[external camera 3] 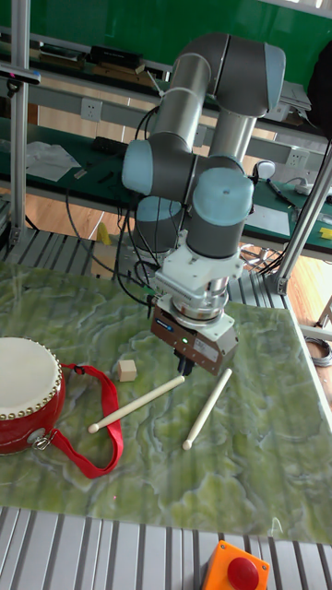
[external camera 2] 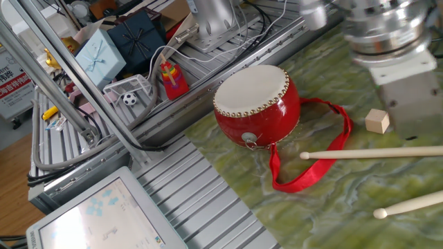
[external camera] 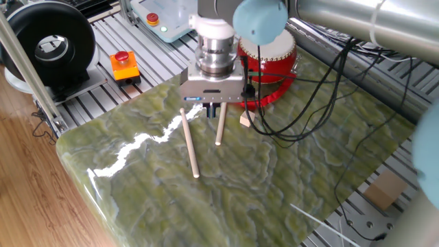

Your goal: Play the drum

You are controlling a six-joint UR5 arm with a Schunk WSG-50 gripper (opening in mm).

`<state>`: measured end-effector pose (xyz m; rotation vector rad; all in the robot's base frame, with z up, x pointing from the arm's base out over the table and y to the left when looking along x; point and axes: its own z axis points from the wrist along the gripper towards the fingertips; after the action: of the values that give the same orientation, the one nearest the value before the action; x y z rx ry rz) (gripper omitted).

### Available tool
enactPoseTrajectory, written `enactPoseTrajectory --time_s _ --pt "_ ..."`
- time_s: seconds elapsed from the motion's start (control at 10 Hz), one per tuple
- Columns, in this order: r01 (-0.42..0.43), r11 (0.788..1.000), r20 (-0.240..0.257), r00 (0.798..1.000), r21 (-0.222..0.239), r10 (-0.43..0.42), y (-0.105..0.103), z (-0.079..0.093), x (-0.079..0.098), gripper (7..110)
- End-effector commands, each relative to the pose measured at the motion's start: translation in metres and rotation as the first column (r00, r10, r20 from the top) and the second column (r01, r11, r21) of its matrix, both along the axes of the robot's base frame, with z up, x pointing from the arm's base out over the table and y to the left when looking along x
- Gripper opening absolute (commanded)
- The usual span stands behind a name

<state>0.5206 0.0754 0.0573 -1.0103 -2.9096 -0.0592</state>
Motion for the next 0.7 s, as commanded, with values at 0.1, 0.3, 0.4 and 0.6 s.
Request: enactPoseTrajectory --time_s 0.1,0.3,0.4,0.6 --pt "-0.109 0.993 0.110 0.987 -0.051 0.114 -0.009 -0.007 0.017 7" --pt "-0.167 0.983 0.119 0.977 -0.074 0.175 -0.018 -0.028 0.016 7" --pt "-0.191 0.979 0.117 0.973 -0.072 0.199 -0.017 -0.037 0.013 7" --pt "-0.199 0.978 0.119 0.971 -0.065 0.205 -0.016 -0.041 0.013 7"
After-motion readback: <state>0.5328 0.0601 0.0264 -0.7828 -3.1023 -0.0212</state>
